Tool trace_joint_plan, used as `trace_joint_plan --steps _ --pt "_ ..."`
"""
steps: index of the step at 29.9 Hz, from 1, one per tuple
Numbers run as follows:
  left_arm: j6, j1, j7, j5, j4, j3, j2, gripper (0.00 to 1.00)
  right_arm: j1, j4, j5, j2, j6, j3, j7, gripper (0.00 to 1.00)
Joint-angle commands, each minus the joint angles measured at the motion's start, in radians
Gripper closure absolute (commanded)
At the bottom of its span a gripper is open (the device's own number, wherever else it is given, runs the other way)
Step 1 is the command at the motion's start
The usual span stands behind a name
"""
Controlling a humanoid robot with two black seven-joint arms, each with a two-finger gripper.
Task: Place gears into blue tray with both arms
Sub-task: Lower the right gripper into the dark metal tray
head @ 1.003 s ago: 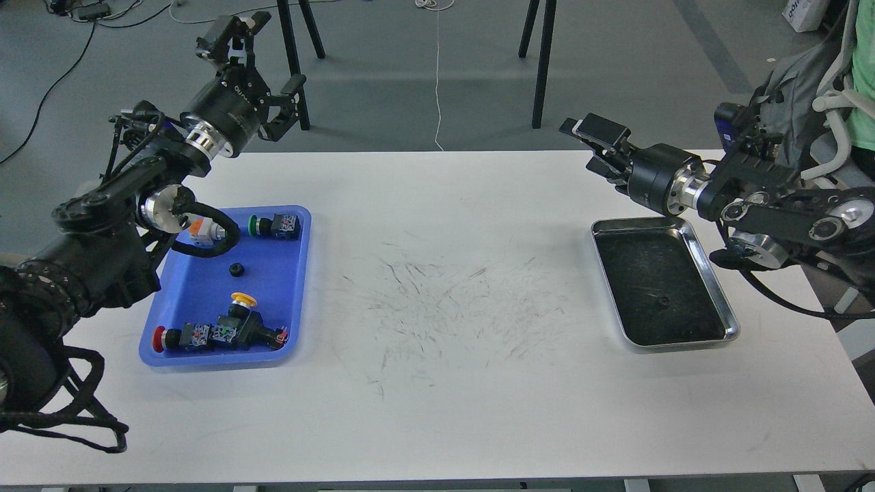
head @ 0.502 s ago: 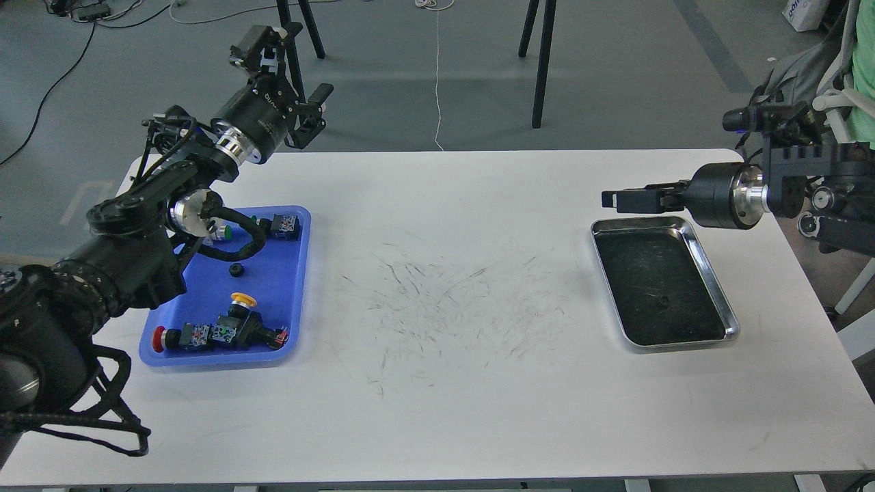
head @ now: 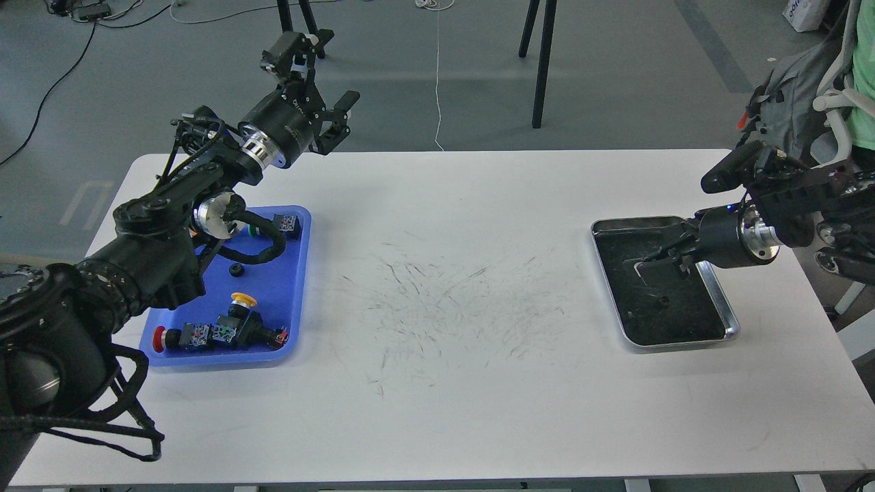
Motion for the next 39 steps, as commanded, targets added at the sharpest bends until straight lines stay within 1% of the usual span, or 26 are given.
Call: trace_joint_plan --steps 1,4,8,16,34,36,38,39 --pt "0.000 0.001 0.000 -0.001 0.001 0.004 -0.003 0.00 -0.013 -0.007 -0.094 -0.010 -0.001 -0.035 0.000 0.02" --pt "0.000 0.002 0.000 -0.001 0.002 0.004 -0.003 0.00 -0.016 -0.010 -0.113 -0.012 -0.001 -0.044 0.000 0.02" --pt "0.000 0.001 0.000 -0.001 0.005 0.002 -0.001 0.00 -0.075 -0.075 -0.117 -0.015 -0.008 -0.045 0.000 0.03" --pt "0.000 0.006 0.000 -0.001 0.007 0.002 -0.001 0.00 -0.157 -0.155 -0.116 -0.010 -0.015 -0.038 0.000 0.07" --pt "0.000 0.004 0.000 -0.003 0.007 0.002 0.008 0.00 -0.160 -0.155 -0.113 0.071 -0.026 -0.013 0.000 0.07" --pt "0.000 0.006 0.000 -0.003 0.007 0.002 0.009 0.00 -0.165 -0.158 -0.113 0.073 -0.028 -0.013 0.000 0.08" --pt "0.000 0.007 0.000 -0.003 0.007 0.002 0.008 0.00 -0.178 -0.161 -0.114 0.074 -0.035 -0.013 0.000 0.12" --pt "0.000 0.007 0.000 -0.005 0.007 0.002 0.008 0.00 -0.181 -0.161 -0.114 0.074 -0.040 -0.012 0.000 0.12"
